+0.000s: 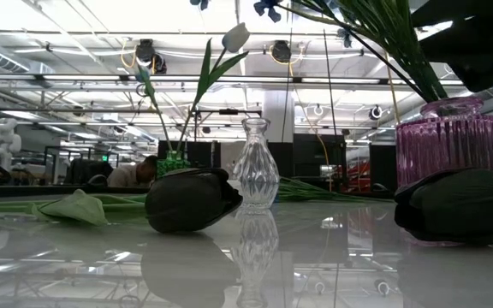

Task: Sort flowers into vase by color
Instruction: Put the bottom blue flowers into the purple vase

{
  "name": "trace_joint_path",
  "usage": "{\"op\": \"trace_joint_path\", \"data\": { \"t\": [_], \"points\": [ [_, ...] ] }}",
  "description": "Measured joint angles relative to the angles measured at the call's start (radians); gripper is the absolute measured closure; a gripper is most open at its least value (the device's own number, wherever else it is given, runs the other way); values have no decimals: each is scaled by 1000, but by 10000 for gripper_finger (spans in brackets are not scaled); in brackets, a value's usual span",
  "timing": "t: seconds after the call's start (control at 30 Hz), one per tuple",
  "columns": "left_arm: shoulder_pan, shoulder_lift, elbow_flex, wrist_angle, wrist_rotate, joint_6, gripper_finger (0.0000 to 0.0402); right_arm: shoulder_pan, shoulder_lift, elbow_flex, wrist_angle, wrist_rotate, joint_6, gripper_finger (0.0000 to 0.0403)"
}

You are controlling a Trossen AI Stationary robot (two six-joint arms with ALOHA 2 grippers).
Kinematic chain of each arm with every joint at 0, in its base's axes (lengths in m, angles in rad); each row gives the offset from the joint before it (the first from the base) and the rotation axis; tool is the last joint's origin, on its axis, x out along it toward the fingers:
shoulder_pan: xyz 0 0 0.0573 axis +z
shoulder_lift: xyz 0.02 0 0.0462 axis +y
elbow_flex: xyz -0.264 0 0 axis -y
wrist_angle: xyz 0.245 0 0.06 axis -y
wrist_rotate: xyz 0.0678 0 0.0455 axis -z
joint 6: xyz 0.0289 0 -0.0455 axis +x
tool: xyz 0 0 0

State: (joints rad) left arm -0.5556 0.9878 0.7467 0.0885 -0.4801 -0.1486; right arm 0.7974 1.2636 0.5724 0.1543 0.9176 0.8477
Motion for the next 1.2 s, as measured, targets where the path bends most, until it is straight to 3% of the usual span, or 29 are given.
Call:
{"op": "trace_joint_path", "data": {
  "t": [0.13,0.43,0.63,0.87,1.2],
  "points": [
    [0,0,0,0,0,3,242,-7,0,0,0,-1,-2,262],
    [1,0,0,0,0,5,242,-3,0,0,0,-15,-21,395],
    [12,0,0,0,0,4,242,-4,0,0,3,-52,-23,385],
    [19,0,0,0,0,0,242,-3,0,0,14,-91,-36,400],
    [19,0,0,-1,0,-1,242,2,0,0,68,-138,-39,353]
  ]
}}
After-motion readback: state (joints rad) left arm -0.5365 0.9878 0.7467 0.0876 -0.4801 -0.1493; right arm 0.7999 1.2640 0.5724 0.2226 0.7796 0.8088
